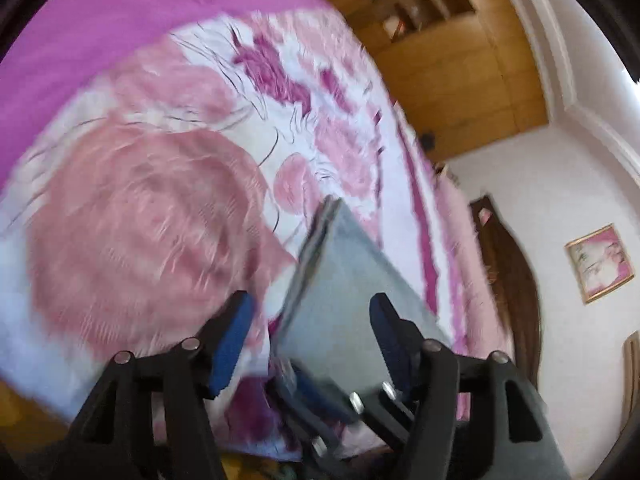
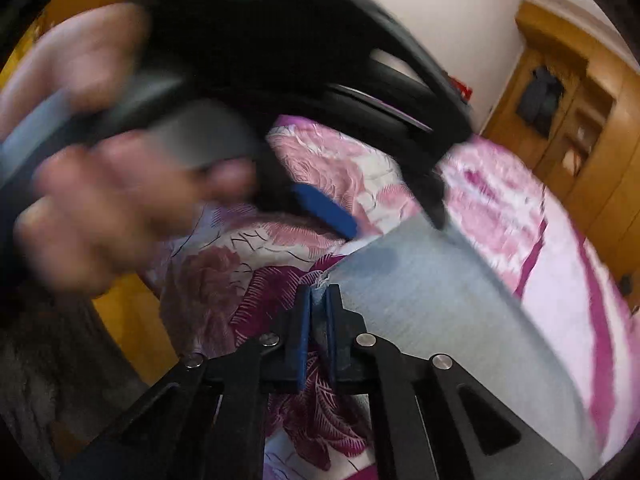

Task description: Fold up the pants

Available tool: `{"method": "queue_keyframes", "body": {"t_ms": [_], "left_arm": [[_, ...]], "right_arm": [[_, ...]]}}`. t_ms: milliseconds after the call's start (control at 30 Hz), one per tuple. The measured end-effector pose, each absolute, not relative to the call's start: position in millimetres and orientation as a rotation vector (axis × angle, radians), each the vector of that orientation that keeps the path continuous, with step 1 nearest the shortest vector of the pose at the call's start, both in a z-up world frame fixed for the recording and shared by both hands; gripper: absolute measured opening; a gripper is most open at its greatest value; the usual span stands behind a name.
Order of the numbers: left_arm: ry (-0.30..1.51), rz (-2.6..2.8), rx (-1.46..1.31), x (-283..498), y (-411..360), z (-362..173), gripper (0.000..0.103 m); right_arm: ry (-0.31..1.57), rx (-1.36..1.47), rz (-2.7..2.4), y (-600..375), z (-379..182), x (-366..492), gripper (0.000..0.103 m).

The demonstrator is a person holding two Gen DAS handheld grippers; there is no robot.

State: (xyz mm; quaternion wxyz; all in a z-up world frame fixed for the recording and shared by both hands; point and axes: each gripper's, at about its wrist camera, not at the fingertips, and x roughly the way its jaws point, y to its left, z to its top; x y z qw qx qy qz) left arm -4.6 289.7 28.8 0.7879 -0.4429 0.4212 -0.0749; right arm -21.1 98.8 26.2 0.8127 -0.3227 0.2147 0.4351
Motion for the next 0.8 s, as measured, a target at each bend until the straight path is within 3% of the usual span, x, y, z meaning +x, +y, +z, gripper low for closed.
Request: {"method": "queue_keyframes", "body": {"t_ms": [300,333,367,433,800], "left_arm": [[0.979,-0.166,-0.888,46.7,279.9,32.3,0.063],[0.978,-0.158,-0.892,46.4,280.5,32.2,0.057],[0.979,-0.145,-0.892,46.2,281.9,32.4,0.034],[0.983,-0.182,-0.957,45.1,284.9,29.7,0.004],[0.858,-0.151,-0.855,33.3,244.7,105.6,0.004]], "right_arm": [[0.422,-0.597,0.912,69.9,53.1,-13.7,0.006],[0.431,-0.587,0.914,68.6,56.6,-10.9,0.006],[0.439,-0.573,0.919,66.2,59.1,-10.0,0.006],[0.438,-0.553,0.912,61.3,65.0,-8.3,0.006],[0.390,-0.441,0.845,-1.4,115.1,-26.0,0.006]]}}
